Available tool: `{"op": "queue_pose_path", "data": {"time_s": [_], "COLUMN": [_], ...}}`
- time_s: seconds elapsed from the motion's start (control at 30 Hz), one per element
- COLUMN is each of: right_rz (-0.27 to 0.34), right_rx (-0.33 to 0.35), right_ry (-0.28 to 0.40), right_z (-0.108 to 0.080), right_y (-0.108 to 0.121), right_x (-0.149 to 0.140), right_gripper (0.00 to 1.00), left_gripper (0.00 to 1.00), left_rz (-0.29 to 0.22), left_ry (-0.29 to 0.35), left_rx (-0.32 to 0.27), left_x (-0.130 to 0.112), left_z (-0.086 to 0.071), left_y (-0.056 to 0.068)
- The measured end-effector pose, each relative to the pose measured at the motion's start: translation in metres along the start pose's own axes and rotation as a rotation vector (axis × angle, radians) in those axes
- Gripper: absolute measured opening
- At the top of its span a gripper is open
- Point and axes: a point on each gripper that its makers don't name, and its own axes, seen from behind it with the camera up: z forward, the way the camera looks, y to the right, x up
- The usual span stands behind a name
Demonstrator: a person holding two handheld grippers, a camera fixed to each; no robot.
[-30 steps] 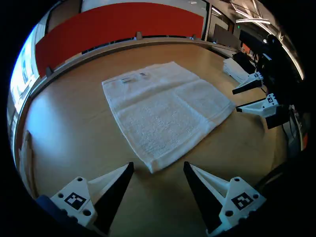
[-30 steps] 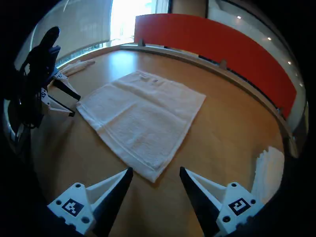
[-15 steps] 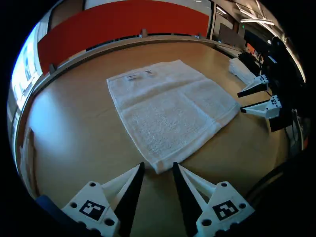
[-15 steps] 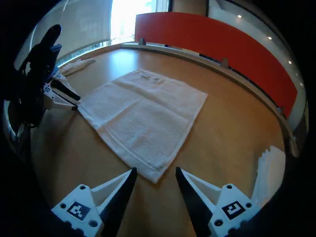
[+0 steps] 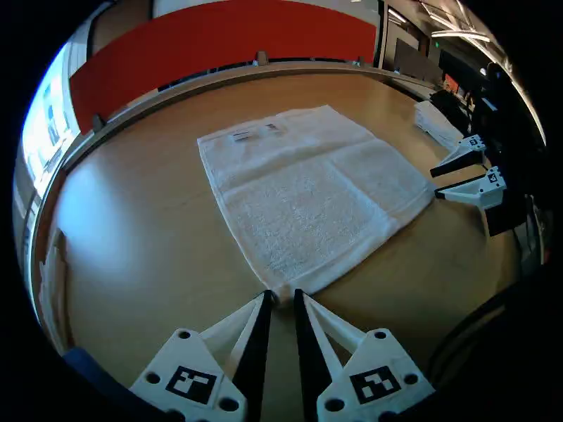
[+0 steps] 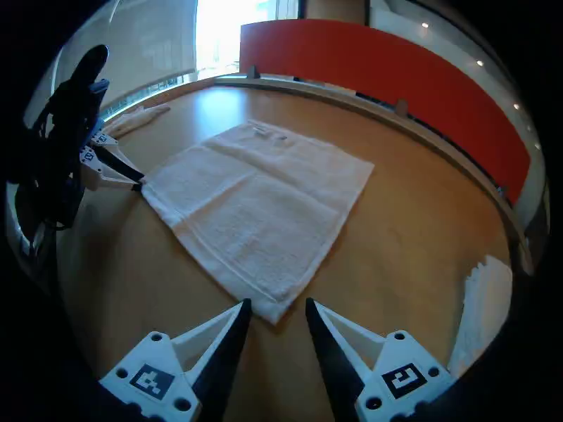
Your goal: Fold towel
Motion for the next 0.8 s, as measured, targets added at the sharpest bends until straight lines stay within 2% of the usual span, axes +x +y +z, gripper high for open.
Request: {"op": "queue_pose_path", "data": {"time_s": [0.2,0.43,0.57,0.8], "right_rz": [0.008,0.022,0.025,0.032], "right_rx": [0.016,0.019,0.013,0.008], "right_ry": [-0.004,-0.006,-0.004,0.011], "right_z": [0.0019,0.0013,0.0003,-0.0058], "right_y": [-0.0049,-0.0055,-0.0038,-0.0005], "right_x": [-0.0038,-0.0041,-0.0021,0.0042], "right_gripper": [0.37,0.19,0.17,0.17], "left_gripper": [0.23,0.2,0.12,0.11], "left_rz": [0.004,-0.006,-0.016,-0.029], "left_ry": [0.002,-0.001,0.0,0.01], "left_rx": [0.003,-0.001,0.0,-0.02], "left_x": [-0.0005,-0.0005,0.0008,0.0045], "left_z": [-0.0004,-0.0015,-0.0024,-0.0064], "left_y": [-0.0002,0.0013,0.0021,0.0081]}}
